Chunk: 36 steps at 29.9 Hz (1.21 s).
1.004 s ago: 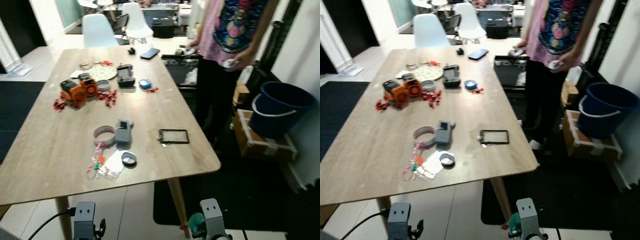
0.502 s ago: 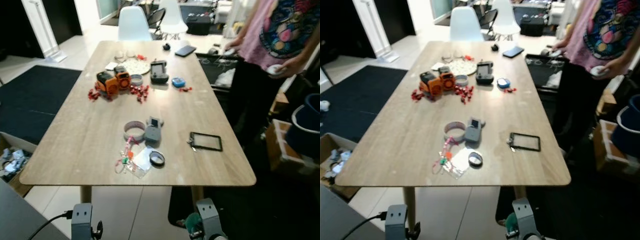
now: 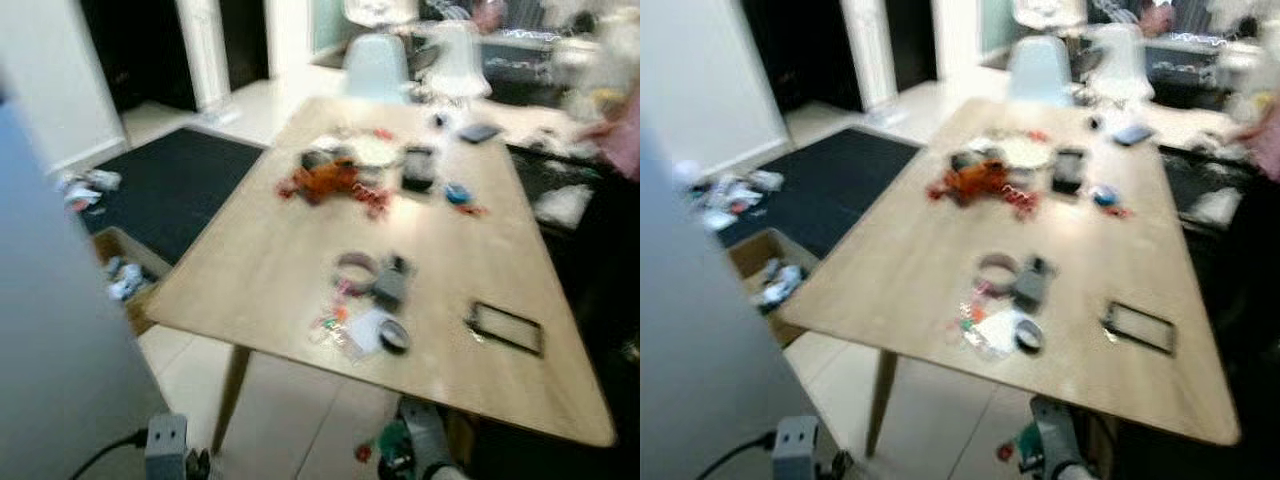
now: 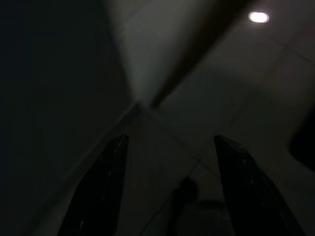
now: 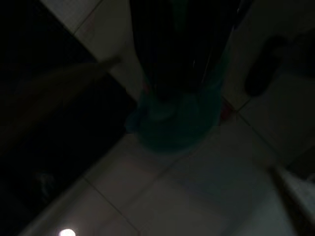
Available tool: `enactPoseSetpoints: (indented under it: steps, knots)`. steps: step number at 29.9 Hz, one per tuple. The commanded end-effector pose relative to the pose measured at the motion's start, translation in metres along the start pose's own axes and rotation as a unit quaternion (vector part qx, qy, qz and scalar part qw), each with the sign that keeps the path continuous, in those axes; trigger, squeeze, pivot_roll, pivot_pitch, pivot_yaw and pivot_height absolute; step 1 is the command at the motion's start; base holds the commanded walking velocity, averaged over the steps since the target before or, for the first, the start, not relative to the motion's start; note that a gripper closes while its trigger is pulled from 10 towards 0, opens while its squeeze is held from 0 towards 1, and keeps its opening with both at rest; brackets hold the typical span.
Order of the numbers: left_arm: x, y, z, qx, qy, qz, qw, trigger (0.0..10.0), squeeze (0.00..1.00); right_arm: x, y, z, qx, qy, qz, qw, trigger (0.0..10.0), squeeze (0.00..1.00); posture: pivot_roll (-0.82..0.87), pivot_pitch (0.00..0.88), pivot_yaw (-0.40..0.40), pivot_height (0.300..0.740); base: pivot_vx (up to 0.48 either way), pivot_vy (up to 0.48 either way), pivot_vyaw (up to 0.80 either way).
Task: Hang keys on a hook
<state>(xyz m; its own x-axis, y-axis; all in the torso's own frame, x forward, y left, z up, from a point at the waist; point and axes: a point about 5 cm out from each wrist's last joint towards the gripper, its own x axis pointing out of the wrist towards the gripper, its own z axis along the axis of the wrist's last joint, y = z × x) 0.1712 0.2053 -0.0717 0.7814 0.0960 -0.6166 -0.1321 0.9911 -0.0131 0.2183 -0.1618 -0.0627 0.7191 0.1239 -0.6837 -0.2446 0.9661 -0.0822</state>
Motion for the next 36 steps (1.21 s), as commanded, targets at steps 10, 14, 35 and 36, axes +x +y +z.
enactPoseSetpoints:
  steps: [10,14,35,36]
  knots:
    - [0.0000,-0.0002,-0.0008,-0.002,0.002,0.002,1.000,10.0,0.00,-0.0009,0.0019,-0.0040,-0.002,0.008,0.006,1.000,10.0,0.00,0.09,0.059,-0.041,0.740,0.000,0.000,0.80]
    - [-0.0003,0.0000,-0.0010,-0.003,0.002,0.003,1.000,10.0,0.00,-0.0009,0.0021,-0.0043,-0.002,0.009,0.006,1.000,10.0,0.00,0.09,0.063,-0.042,0.740,0.000,0.000,0.80]
    - [-0.0016,0.0003,-0.0034,-0.006,0.004,0.004,1.000,10.0,0.00,-0.0011,0.0032,-0.0053,-0.003,0.011,0.010,1.000,10.0,0.00,0.09,0.064,-0.046,0.740,0.000,0.000,0.80]
    - [-0.0015,0.0003,-0.0032,-0.006,0.004,0.005,1.000,10.0,0.00,-0.0009,0.0034,-0.0050,-0.003,0.011,0.011,1.000,10.0,0.00,0.09,0.065,-0.046,0.740,0.000,0.000,0.80]
